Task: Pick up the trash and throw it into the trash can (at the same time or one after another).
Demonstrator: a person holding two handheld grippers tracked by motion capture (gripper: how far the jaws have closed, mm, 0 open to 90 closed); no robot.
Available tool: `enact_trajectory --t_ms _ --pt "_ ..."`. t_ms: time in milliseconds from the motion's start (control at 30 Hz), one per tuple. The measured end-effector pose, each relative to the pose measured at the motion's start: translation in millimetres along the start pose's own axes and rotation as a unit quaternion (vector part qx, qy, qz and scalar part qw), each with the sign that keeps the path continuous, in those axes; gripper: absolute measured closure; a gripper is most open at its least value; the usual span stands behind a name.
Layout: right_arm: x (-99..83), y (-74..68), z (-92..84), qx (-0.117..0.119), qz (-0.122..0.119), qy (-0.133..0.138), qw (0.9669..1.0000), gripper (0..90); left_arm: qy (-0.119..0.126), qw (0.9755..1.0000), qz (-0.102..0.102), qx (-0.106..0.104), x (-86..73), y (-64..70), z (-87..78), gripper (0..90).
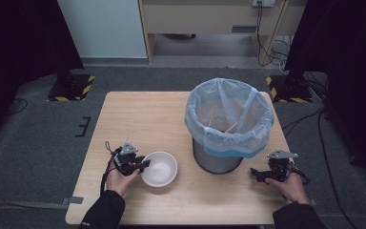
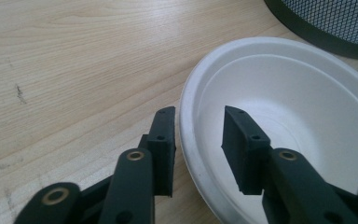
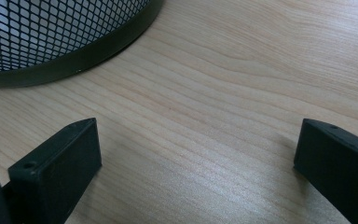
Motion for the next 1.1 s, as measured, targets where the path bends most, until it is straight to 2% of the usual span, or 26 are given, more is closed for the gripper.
enact_trajectory --t_ms 233,400,600,767,1100 --pt "0.0 0.0 0.0 0.000 0.000 0.000 1.0000 0.8 -0.012 0.9998 -0.013 0.001 -2.3 -2.4 1.6 74.9" --pt "0.0 0.0 0.0 0.000 0.000 0.000 1.0000 0.8 -0.006 0.9997 -0.022 -0.004 0.1 -0.7 0.1 77.4" --pt "0.0 0.0 0.0 0.000 0.000 0.000 1.0000 0.8 0.013 0.9998 -0.013 -0.001 7.4 2.3 -5.6 80.8" --pt "0.0 0.0 0.0 0.000 0.000 0.000 1.0000 0.8 0.025 0.9996 -0.015 0.001 11.6 2.3 -10.6 81.5" --pt "0.0 0.0 0.0 0.000 0.000 0.000 1.0000 0.8 0.080 0.9966 -0.013 0.016 25.2 0.0 -28.0 83.4"
Point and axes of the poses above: each handheld gripper's, and its own axes: z roughly forward along the jaws, x roughly out of its top, y roughly to its right, the point moved 4 cm from there along z, roughly forward along the jaws, and after that the axes turned 9 degrees about y, right-handed, at the moved point
